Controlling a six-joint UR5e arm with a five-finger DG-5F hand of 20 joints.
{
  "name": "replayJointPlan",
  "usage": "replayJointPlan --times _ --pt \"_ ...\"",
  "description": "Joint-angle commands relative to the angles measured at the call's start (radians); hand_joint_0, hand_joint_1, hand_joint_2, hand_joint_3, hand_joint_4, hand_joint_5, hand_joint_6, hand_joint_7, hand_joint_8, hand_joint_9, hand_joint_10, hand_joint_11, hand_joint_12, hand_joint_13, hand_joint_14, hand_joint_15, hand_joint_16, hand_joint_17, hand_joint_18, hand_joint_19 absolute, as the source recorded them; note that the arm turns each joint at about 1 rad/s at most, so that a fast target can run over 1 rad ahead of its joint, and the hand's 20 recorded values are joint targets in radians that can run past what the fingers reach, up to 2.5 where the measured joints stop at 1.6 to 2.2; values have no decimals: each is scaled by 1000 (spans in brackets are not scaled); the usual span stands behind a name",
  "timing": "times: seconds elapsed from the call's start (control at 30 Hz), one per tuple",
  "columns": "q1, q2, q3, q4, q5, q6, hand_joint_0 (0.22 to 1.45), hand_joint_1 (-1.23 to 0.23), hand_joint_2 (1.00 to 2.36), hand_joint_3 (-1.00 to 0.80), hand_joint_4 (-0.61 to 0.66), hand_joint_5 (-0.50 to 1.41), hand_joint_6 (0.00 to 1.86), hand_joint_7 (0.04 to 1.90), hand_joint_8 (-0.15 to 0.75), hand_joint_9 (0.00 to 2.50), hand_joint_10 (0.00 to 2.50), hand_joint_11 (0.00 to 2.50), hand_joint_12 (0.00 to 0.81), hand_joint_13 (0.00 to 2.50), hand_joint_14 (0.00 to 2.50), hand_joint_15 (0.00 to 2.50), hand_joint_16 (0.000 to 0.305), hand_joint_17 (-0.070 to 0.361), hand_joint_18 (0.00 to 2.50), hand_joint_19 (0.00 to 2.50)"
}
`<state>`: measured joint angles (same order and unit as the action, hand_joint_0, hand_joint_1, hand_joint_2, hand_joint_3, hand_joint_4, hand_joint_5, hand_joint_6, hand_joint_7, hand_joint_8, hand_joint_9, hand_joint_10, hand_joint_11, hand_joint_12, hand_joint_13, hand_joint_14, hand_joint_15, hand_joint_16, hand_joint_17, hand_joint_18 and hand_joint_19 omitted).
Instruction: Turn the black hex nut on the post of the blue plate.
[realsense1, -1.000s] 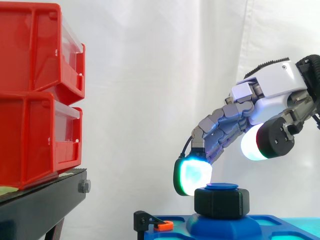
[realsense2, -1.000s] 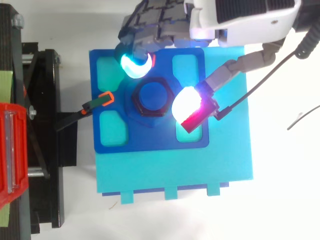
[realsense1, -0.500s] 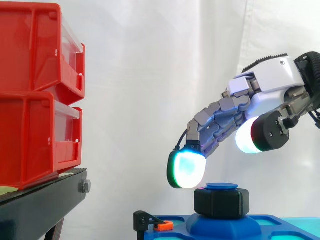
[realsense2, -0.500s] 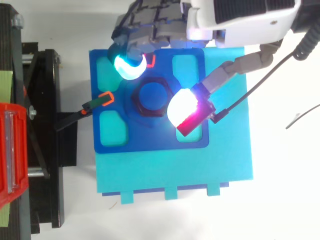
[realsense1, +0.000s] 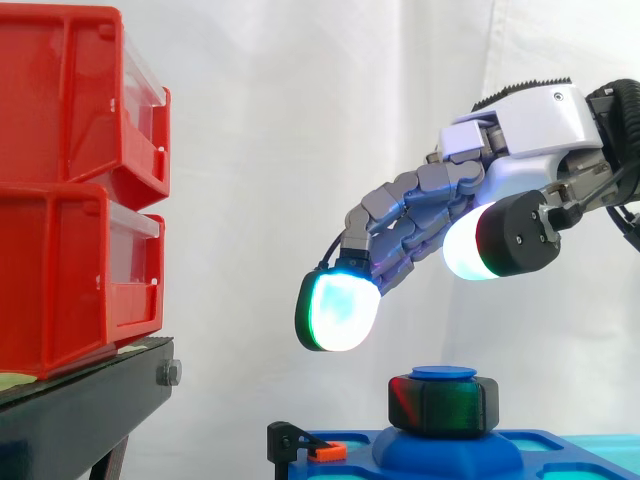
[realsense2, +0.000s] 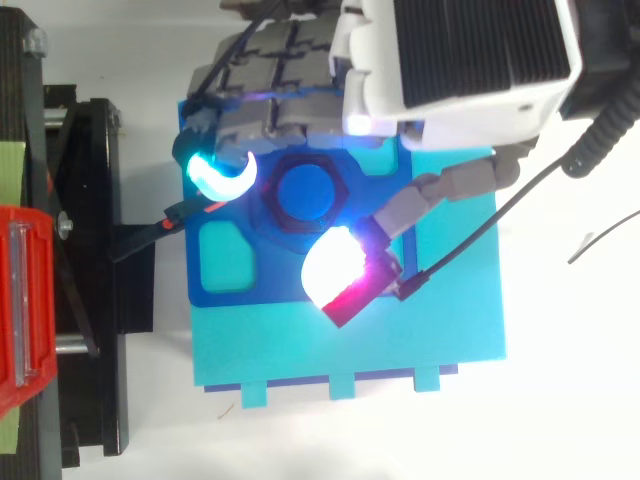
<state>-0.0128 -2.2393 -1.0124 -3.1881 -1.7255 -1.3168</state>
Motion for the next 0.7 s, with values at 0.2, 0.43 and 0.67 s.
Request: replayJointPlan --times 0.2,0.43,0.67 --pt "50 0 -2 -22 60 2 478 -409 1000 -500 235 -180 503 800 268 422 0 0 387 457 4 109 58 131 206 193" --pt "60 1 -12 -33 63 2 478 -409 1000 -500 238 -180 503 805 269 422 0 0 387 459 4 110 59 132 210 195" --pt "73 1 -26 -33 73 2 477 -408 1000 -500 238 -179 502 800 270 424 0 0 388 463 5 114 59 132 211 196"
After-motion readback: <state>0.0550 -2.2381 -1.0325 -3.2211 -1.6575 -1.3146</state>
